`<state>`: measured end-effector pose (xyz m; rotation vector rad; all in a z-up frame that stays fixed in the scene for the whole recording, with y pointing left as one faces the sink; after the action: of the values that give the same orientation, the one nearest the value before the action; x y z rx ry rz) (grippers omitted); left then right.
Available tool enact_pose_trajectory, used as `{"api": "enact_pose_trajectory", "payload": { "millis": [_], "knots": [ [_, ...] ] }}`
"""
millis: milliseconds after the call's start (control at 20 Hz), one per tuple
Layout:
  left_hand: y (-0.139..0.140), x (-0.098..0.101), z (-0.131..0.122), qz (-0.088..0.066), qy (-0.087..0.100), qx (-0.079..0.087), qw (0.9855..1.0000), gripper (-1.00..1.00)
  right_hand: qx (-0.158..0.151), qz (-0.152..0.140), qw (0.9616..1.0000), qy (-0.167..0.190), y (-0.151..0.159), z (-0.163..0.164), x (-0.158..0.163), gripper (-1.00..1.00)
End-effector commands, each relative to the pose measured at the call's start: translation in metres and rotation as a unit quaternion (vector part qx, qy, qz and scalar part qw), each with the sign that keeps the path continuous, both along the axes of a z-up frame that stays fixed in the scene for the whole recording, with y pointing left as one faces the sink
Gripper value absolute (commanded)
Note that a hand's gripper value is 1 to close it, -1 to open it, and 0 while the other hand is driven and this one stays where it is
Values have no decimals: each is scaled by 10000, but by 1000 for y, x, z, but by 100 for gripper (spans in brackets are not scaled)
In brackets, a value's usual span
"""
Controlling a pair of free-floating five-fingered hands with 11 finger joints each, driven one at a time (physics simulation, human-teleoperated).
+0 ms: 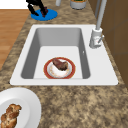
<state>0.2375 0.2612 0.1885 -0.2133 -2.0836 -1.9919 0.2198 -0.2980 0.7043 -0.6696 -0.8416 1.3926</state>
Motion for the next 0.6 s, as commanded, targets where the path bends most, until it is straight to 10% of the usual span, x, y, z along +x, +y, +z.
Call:
{"api": "enact_pose_trajectory", "payload": {
  "millis": [0, 550],
  "knots": [
    [0, 0, 0, 0, 0, 0, 10000, 0, 50, -104, 9999, -95, 0, -10, -26, -100],
    [0, 0, 0, 0, 0, 0, 10000, 0, 40, -120, 9996, -232, 3, -43, -111, -100]
  ]
}}
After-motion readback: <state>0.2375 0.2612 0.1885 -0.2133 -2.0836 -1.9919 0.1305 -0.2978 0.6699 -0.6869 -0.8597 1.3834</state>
